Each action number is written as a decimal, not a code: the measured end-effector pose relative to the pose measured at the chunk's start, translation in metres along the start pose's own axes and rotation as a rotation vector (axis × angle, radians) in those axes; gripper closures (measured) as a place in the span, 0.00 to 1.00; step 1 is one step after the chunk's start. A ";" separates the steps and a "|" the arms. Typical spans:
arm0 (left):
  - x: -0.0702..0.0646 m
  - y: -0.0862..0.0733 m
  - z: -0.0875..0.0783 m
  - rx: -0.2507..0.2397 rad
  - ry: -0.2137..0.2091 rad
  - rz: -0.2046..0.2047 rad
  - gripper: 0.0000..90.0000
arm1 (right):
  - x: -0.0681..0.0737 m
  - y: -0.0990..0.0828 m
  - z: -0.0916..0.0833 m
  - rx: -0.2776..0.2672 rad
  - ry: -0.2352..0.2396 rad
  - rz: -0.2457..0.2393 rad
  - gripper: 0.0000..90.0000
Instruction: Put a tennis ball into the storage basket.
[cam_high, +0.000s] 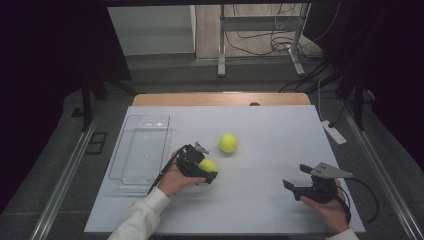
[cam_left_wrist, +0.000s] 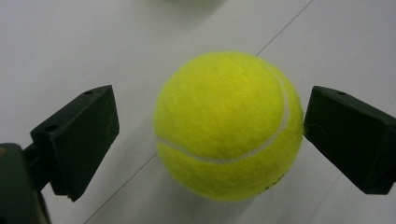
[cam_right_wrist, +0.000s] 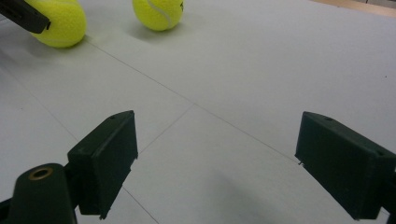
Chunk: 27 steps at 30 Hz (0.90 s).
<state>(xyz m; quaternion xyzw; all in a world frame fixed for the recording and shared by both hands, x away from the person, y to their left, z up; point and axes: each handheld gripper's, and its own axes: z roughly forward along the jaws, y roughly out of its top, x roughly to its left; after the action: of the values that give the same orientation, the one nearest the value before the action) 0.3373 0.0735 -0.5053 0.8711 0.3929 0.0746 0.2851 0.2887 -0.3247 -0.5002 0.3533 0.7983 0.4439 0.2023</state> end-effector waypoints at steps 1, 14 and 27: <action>0.000 0.000 0.001 0.002 -0.001 0.003 0.06 | 0.000 0.000 0.000 0.000 0.000 0.000 0.15; -0.004 -0.001 -0.002 -0.006 -0.008 0.049 0.30 | 0.000 0.000 0.000 -0.002 0.002 0.001 0.15; 0.001 -0.001 -0.014 -0.054 0.000 0.036 0.30 | 0.000 0.000 0.000 -0.004 0.001 0.002 0.15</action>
<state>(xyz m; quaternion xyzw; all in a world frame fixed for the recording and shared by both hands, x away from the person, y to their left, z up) 0.3321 0.0806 -0.4942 0.8699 0.3753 0.0904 0.3070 0.2885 -0.3253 -0.5002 0.3534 0.7972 0.4456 0.2024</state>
